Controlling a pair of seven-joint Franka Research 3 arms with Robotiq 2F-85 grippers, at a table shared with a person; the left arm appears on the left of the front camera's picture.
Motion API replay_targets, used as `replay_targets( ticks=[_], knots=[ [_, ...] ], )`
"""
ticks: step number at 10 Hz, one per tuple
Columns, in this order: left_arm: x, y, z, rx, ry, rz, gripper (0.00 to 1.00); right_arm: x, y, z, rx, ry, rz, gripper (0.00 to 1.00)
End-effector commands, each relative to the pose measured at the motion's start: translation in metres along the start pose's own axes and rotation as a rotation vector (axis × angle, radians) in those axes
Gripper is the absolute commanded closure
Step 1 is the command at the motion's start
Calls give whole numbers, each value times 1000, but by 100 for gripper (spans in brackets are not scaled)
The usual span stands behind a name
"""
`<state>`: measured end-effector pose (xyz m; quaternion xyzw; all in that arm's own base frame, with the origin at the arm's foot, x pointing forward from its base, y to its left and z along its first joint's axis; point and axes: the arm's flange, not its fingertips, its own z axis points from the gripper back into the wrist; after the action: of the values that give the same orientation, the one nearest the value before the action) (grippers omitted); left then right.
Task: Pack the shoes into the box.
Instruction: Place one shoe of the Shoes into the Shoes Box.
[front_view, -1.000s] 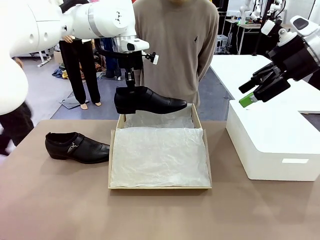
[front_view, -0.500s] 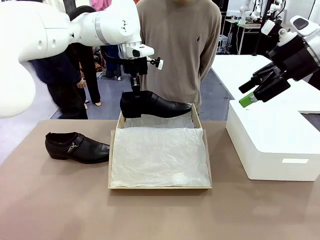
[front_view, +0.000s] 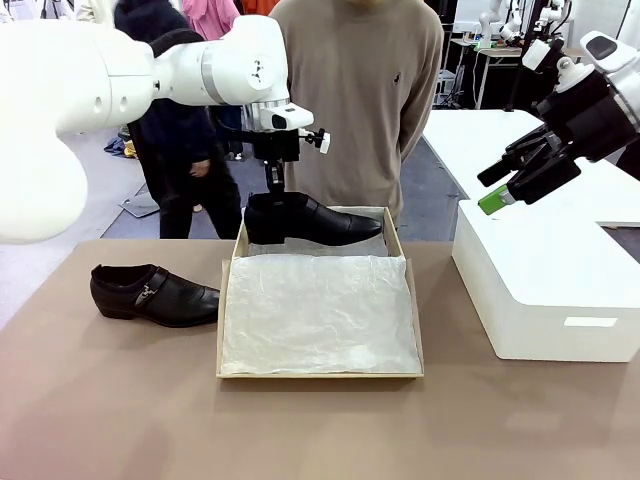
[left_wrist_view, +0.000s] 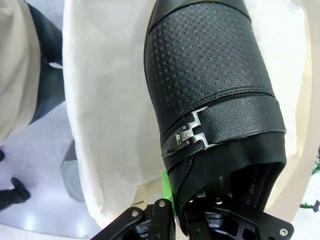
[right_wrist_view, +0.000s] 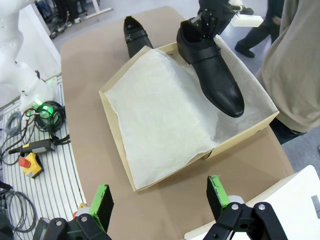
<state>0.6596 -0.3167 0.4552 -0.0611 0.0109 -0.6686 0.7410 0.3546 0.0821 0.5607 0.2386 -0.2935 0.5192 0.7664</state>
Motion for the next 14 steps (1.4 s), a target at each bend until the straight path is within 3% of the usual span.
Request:
replay_targets(
  ticks=[1, 14],
  knots=[
    [9, 13, 3, 17, 16, 42, 100, 1, -2, -2, 12, -35, 21, 0],
    [20, 23, -42, 17, 64, 46, 100, 1, -2, -2, 12, -35, 21, 0]
  ],
)
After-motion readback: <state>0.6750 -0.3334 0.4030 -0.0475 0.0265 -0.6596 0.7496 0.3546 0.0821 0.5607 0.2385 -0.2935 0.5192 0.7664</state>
